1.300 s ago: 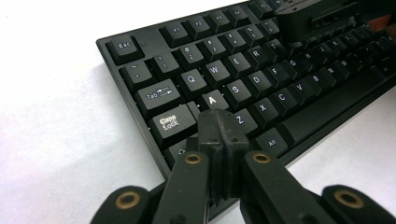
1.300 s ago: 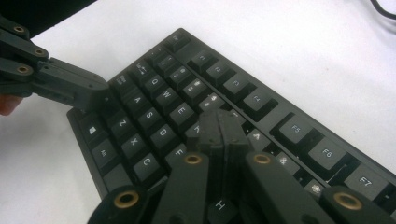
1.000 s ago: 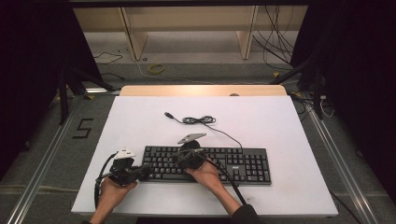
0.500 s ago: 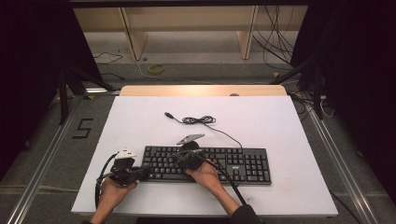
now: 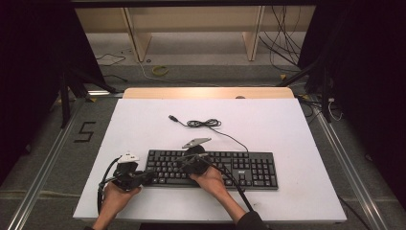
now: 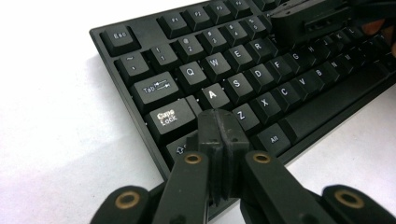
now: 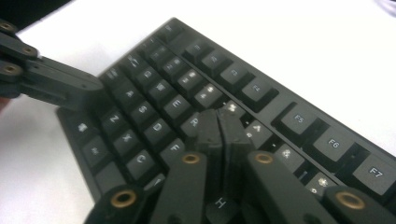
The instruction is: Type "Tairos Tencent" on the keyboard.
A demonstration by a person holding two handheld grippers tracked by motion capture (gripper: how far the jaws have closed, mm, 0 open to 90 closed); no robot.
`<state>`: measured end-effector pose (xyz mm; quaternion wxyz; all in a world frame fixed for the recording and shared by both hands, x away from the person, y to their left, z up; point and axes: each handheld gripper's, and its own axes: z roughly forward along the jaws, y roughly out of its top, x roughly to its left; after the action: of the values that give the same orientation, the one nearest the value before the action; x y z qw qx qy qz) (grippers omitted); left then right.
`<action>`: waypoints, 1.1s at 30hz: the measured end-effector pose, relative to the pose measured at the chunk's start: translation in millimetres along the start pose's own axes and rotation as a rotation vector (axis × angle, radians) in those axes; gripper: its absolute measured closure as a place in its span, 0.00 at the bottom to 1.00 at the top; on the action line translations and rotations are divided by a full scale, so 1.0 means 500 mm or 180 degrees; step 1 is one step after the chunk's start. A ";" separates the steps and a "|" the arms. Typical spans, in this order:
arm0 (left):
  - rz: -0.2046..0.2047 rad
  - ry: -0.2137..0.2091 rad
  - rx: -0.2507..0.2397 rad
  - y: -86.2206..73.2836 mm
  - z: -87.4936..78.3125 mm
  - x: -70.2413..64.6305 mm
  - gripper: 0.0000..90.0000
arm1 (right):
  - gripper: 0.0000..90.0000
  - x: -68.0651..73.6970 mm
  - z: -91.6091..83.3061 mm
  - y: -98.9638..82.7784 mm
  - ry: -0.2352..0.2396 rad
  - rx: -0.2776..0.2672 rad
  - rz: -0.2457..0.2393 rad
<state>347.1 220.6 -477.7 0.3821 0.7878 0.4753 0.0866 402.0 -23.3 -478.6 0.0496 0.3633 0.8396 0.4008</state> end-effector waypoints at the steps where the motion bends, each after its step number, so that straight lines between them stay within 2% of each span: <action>1: 0.0008 -0.0012 -0.0027 0.002 -0.002 0.000 0.98 | 0.98 0.001 -0.003 0.001 0.0007 -0.0022 0.0013; 9: 0.0000 -0.0067 -0.0188 0.006 -0.010 -0.006 0.92 | 0.91 -0.005 -0.026 0.004 0.0071 -0.0161 0.0054; 23: -0.0002 -0.0161 -0.0280 0.009 -0.013 -0.007 0.77 | 0.79 -0.009 -0.053 -0.002 0.0188 -0.0252 0.0077; 27: -0.0023 -0.0180 -0.0320 0.011 -0.013 -0.010 0.71 | 0.74 -0.008 -0.063 -0.004 0.0222 -0.0279 0.0073; 33: -0.0038 -0.0200 -0.0355 0.015 -0.010 -0.014 0.55 | 0.66 -0.010 -0.077 -0.011 0.0282 -0.0278 0.0074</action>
<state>345.8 215.6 -467.5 0.4407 0.7648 0.4622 0.0858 388.1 -53.4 -457.7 0.0235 0.3525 0.8184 0.4532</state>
